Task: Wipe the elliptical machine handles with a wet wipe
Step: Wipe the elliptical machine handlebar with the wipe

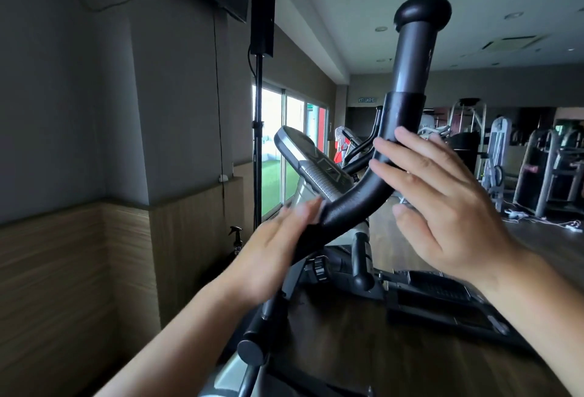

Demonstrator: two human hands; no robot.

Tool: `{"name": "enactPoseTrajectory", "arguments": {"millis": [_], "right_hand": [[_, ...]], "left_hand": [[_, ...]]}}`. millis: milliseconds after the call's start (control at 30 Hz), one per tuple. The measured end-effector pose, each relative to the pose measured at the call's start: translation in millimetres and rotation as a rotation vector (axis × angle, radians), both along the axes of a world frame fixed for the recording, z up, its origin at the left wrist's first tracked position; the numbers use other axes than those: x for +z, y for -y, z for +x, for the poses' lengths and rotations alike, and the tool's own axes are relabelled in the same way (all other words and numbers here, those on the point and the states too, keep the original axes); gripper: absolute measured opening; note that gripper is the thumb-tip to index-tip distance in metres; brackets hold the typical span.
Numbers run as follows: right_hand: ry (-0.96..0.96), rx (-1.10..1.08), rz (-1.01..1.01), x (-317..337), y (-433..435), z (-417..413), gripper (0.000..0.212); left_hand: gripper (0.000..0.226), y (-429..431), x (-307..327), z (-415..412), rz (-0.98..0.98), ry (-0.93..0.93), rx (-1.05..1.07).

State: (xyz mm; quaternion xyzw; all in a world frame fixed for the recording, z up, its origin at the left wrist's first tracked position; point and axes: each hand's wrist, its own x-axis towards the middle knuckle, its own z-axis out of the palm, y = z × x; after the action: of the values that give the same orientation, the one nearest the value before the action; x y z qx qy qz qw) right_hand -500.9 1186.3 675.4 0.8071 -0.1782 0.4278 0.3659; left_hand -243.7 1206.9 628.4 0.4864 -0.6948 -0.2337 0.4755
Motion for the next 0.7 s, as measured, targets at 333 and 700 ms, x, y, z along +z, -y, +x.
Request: {"name": "enactPoseTrajectory", "arguments": {"millis": [333, 700], "right_hand": [[-0.019, 0.055, 0.018, -3.5, 1.7, -2.8, 0.045], [-0.046, 0.089, -0.011, -5.9, -2.8, 2.2, 0.044]], "left_hand": [[0.079, -31.3, -46.5, -83.1, -0.579, 0.453, 0.329], [0.074, -27.8, -92.0, -49.1, -0.413, 0.152, 0.400]]}}
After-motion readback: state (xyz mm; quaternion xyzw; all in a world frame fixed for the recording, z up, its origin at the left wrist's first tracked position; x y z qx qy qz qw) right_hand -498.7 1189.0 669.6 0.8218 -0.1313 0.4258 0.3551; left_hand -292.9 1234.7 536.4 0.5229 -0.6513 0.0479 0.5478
